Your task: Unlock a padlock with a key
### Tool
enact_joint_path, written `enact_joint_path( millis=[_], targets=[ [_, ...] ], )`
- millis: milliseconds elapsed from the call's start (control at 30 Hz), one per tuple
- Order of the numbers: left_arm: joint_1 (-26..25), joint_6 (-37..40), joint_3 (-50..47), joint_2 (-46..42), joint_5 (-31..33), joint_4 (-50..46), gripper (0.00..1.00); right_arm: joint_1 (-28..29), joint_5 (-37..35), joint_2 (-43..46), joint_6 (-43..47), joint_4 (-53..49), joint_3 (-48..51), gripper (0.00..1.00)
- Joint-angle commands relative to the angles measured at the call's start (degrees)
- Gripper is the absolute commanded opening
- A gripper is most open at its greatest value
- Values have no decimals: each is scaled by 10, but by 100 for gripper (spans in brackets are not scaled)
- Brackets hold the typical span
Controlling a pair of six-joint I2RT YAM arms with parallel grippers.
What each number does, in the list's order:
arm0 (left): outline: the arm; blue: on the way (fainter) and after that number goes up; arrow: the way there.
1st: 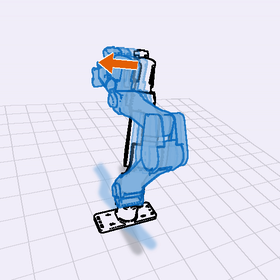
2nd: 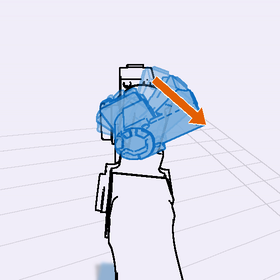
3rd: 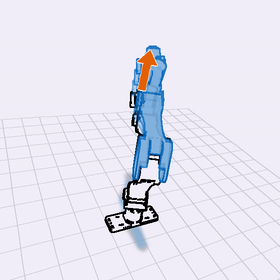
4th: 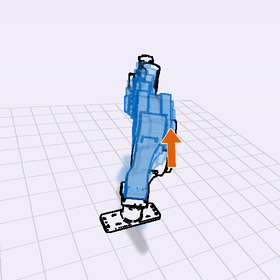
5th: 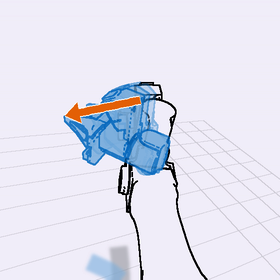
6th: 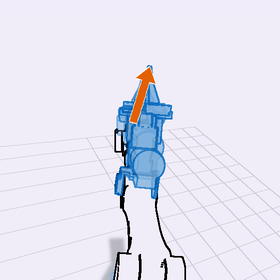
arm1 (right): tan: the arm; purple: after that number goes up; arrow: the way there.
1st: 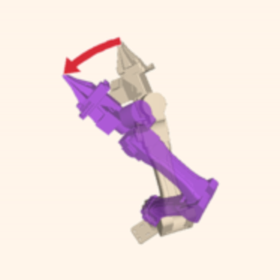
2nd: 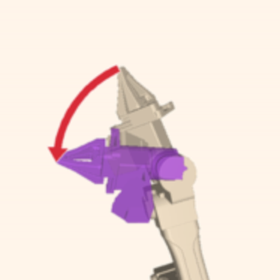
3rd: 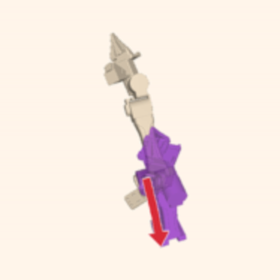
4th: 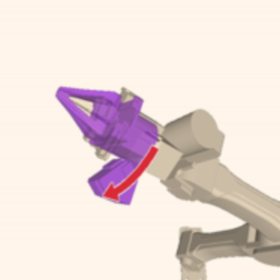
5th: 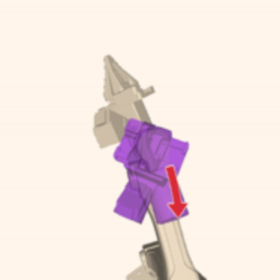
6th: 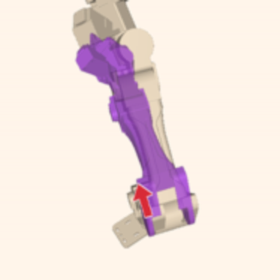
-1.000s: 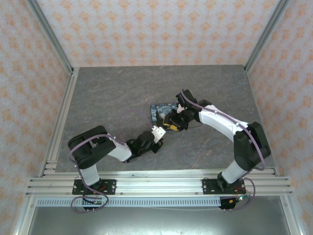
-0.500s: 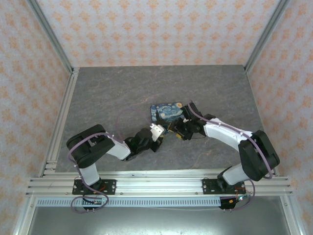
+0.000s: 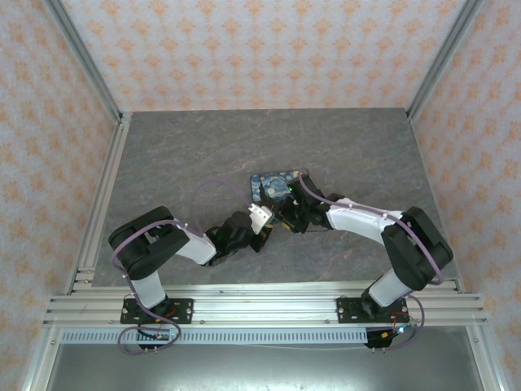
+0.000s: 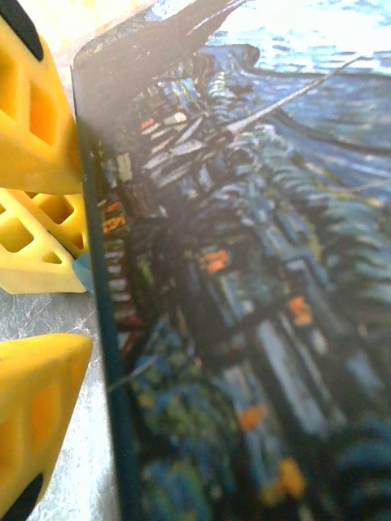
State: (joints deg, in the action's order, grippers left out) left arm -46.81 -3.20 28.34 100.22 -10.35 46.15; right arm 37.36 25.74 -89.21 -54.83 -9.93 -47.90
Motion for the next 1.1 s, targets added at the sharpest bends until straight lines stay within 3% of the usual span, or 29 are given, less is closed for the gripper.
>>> enact_joint_path(
  millis=[0,433,833,1000,1067],
  targets=[
    [4,-8,9,-17,-6,14,0,6,-25,-13,-18,-3,-1,47],
    [4,-34,13,-31,-14,7,0,18,-56,-27,-25,17,26,45],
    [4,-32,16,-45,-20,-15,0,20,-81,-32,-14,3,24,18],
    [3,-32,18,-44,-20,-18,0,20,-83,-28,-9,-4,21,1],
    [4,-33,18,-45,-20,-17,0,20,-83,-28,-8,-7,20,0]
  ],
)
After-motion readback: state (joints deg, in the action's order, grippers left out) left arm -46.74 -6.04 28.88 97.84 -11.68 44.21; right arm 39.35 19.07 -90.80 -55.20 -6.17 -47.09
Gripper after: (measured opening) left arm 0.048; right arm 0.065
